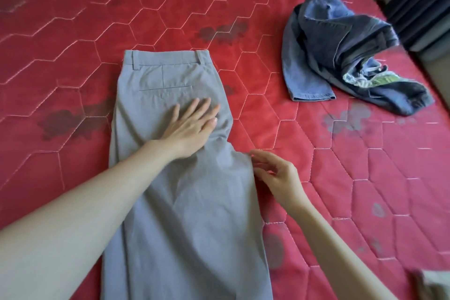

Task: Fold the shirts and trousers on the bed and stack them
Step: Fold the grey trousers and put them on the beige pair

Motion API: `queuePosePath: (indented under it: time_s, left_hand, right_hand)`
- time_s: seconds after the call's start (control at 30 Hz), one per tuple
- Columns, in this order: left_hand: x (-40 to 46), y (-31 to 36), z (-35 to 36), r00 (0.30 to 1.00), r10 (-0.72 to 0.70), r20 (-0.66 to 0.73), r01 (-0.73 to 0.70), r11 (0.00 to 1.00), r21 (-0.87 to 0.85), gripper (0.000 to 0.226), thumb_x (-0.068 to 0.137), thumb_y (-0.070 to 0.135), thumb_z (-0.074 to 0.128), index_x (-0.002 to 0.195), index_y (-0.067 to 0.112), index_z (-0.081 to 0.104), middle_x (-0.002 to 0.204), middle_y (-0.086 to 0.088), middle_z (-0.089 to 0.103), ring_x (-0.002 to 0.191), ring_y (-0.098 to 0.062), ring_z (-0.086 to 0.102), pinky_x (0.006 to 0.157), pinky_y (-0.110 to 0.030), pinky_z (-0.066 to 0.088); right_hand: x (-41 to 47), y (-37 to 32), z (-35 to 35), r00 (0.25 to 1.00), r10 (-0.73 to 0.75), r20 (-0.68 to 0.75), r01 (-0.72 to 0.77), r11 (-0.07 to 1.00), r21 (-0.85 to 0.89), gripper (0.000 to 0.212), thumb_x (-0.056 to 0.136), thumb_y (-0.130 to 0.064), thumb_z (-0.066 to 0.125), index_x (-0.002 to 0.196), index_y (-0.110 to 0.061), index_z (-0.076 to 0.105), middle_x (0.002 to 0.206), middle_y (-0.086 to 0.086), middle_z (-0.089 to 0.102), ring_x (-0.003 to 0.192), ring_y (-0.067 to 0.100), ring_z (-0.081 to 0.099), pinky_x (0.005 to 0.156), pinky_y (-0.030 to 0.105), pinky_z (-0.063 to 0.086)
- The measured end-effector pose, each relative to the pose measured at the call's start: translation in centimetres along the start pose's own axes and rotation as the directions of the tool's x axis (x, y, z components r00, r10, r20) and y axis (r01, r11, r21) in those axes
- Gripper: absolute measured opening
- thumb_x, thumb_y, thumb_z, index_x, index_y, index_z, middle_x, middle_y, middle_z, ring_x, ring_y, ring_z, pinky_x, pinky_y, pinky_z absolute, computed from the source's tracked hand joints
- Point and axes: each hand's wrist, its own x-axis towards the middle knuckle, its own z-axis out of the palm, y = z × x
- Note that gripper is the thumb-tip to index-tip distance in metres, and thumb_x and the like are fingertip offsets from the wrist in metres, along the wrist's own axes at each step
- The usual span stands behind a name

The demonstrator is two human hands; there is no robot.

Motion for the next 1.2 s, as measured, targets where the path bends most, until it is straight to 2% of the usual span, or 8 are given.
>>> queuePosePath:
  time_s: [0.17, 0.3, 0.43, 0.57, 0.77, 0.9, 1.0, 1.2]
  left_hand:
    - [1.2, -0.1, 1.3, 0.996, -0.037, 0.078, 0.028, 0.993, 0.115, 0.05, 0.103, 0.039, 0.008, 0.15, 0.043, -0.011, 0.158, 0.015, -0.024, 0.144, -0.009, -0.026, 0.114, -0.051, -0.018]
    - [1.5, -0.5, 1.7, 0.997, -0.031, 0.077, 0.026, 0.998, 0.064, 0.049, 0.104, 0.038, 0.01, 0.149, 0.047, -0.008, 0.158, 0.017, -0.022, 0.143, -0.005, -0.025, 0.113, -0.047, -0.019]
    - [1.2, -0.9, 1.8, 0.998, -0.008, 0.055, 0.008, 1.0, 0.0, 0.046, 0.104, 0.039, 0.007, 0.148, 0.052, -0.003, 0.158, 0.022, -0.019, 0.141, 0.002, -0.024, 0.114, -0.042, -0.021]
    - [1.2, -1.2, 2.1, 1.0, -0.001, 0.024, 0.001, 1.0, -0.012, 0.048, 0.098, 0.051, -0.002, 0.145, 0.057, -0.004, 0.157, 0.026, -0.017, 0.139, 0.007, -0.025, 0.114, -0.039, -0.021]
    - [1.4, -1.0, 3.3, 0.998, -0.029, -0.048, 0.041, 0.963, 0.266, 0.062, 0.09, 0.058, -0.001, 0.148, 0.045, -0.017, 0.157, 0.017, -0.026, 0.144, -0.007, -0.025, 0.115, -0.049, -0.014]
    - [1.4, -0.5, 3.3, 0.996, -0.049, -0.074, 0.068, 0.958, 0.279, 0.068, 0.088, 0.063, -0.001, 0.149, 0.04, -0.019, 0.157, 0.015, -0.027, 0.145, -0.011, -0.024, 0.116, -0.051, -0.011]
    - [1.5, -0.1, 3.1, 0.994, -0.084, -0.075, 0.101, 0.958, 0.268, 0.065, 0.09, 0.059, -0.001, 0.15, 0.04, -0.017, 0.157, 0.015, -0.027, 0.145, -0.01, -0.023, 0.117, -0.049, -0.012]
    - [1.6, 0.7, 3.0, 0.989, -0.138, -0.054, 0.147, 0.958, 0.247, 0.06, 0.099, 0.055, 0.008, 0.151, 0.037, -0.015, 0.158, 0.012, -0.027, 0.146, -0.01, -0.022, 0.117, -0.048, -0.012]
  right_hand:
    - [0.2, 0.4, 1.1, 0.998, 0.008, -0.059, -0.008, 1.0, 0.0, 0.052, 0.081, 0.005, 0.065, 0.116, -0.034, 0.066, 0.09, -0.016, 0.07, 0.075, -0.001, 0.063, 0.078, 0.026, 0.054]
    - [1.5, -0.2, 1.9, 0.993, -0.076, -0.09, 0.053, 0.97, -0.238, 0.027, 0.082, -0.013, 0.068, 0.1, -0.033, 0.075, 0.078, -0.017, 0.059, 0.071, 0.0, 0.054, 0.07, 0.026, 0.047]
    - [1.9, -0.8, 0.8, 0.98, -0.038, -0.198, -0.007, 0.976, -0.219, 0.027, 0.079, -0.005, 0.063, 0.09, -0.025, 0.078, 0.088, -0.008, 0.074, 0.082, 0.009, 0.066, 0.075, 0.028, 0.05]
    - [0.7, -0.8, 0.1, 0.919, -0.197, -0.342, 0.116, 0.964, -0.241, 0.03, 0.073, 0.002, 0.061, 0.083, -0.02, 0.078, 0.079, -0.009, 0.074, 0.073, 0.006, 0.063, 0.066, 0.018, 0.047]
    - [0.8, 0.5, 1.2, 0.94, 0.054, -0.338, -0.068, 0.997, -0.028, 0.027, 0.079, -0.001, 0.06, 0.087, -0.021, 0.076, 0.081, -0.011, 0.073, 0.075, 0.006, 0.065, 0.071, 0.027, 0.05]
    - [0.2, 0.4, 1.0, 0.944, -0.223, -0.241, 0.143, 0.94, -0.309, 0.033, 0.075, 0.002, 0.062, 0.091, -0.023, 0.075, 0.085, -0.01, 0.071, 0.079, 0.011, 0.064, 0.069, 0.034, 0.052]
    - [0.4, 0.7, 0.5, 0.853, -0.447, -0.268, 0.275, 0.823, -0.496, 0.031, 0.069, 0.006, 0.057, 0.083, -0.014, 0.075, 0.076, -0.004, 0.068, 0.072, 0.018, 0.062, 0.058, 0.032, 0.048]
    - [-1.1, 2.1, 0.7, 0.918, -0.149, -0.367, 0.06, 0.968, -0.243, 0.025, 0.073, 0.007, 0.06, 0.081, -0.012, 0.074, 0.074, -0.003, 0.068, 0.069, 0.015, 0.06, 0.063, 0.036, 0.047]
